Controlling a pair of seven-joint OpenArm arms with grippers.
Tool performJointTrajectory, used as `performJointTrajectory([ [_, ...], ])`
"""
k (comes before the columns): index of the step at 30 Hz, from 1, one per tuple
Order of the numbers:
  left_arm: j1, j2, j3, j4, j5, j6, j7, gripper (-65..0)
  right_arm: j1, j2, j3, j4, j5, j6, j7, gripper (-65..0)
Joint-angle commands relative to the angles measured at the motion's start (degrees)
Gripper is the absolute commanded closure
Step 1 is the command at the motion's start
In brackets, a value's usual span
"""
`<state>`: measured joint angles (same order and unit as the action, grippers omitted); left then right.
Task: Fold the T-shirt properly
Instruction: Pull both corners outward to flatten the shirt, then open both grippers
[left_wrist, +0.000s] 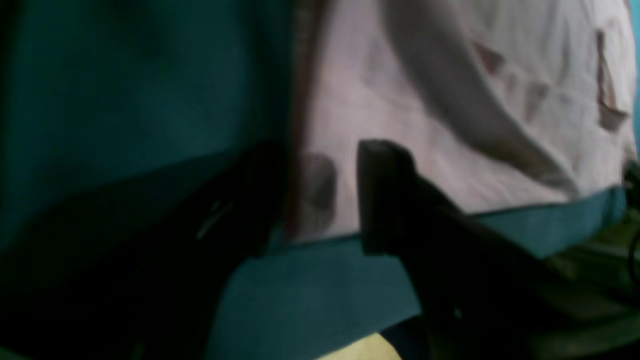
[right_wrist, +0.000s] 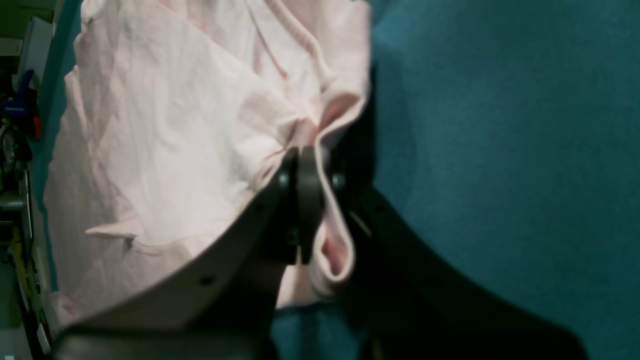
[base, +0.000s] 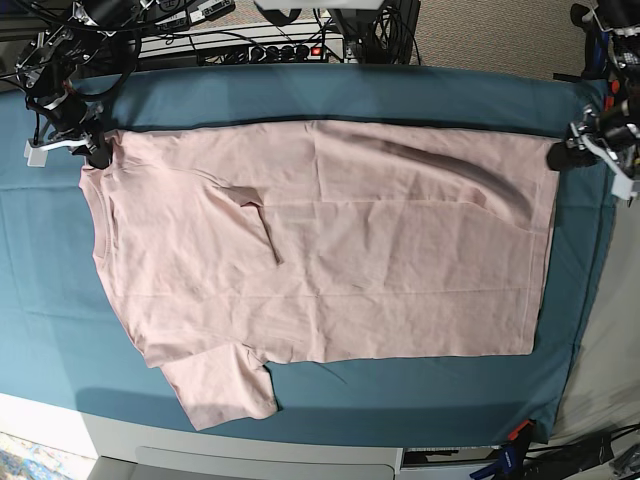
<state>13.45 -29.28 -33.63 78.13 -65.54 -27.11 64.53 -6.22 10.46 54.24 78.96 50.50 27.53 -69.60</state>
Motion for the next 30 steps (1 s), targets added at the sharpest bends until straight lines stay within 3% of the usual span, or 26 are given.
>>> performJointTrajectory([
  [1, 0.11, -0.57, 1.44, 0.15, 2.23, 0.26, 2.54, -28.9, -0.28, 0.37, -0.2, 0.11, -1.9, -0.02, -2.49, 0.0],
  [5, -0.15, -0.55, 3.89, 0.35, 2.69, 0.26, 2.34, -27.5, -0.31, 0.35, -0.2, 0.11, -1.9, -0.02, -2.64, 0.0],
  [7, -0.11, -0.59, 3.8, 0.72, 2.69, 0.26, 2.34, -18.5, -0.31, 0.37, -0.2, 0.11, -1.9, 0.13, -2.64, 0.0],
  [10, -0.09, -0.61, 3.72, 1.42, 2.73, 0.24, 2.36, 0.0, -0.28, 0.63, -0.2, 0.11, -1.46, 2.6, -3.45, 0.0],
  [13, 0.57, -0.63, 3.69, 2.73, 3.3, 0.24, 2.51, 0.0, -0.48, 1.84, -0.2, 0.57, 0.68, 4.22, -5.9, 0.0],
  [18, 3.8, -0.79, 1.4, 8.09, 4.66, 0.22, 2.47, 0.0, -2.95, 4.02, -0.17, 3.8, 0.66, 4.2, -6.95, 0.0],
  [24, 9.81, -0.94, -4.11, 15.78, 5.31, 0.26, 1.86, 0.0, -8.31, 3.65, -0.15, 10.47, 0.46, 4.2, -7.06, 0.0],
  [30, 11.43, -0.9, -4.55, 16.92, 5.29, 0.26, 1.46, 0.0, -12.74, 3.65, -0.15, 13.9, -0.2, 4.15, -6.86, 0.0],
])
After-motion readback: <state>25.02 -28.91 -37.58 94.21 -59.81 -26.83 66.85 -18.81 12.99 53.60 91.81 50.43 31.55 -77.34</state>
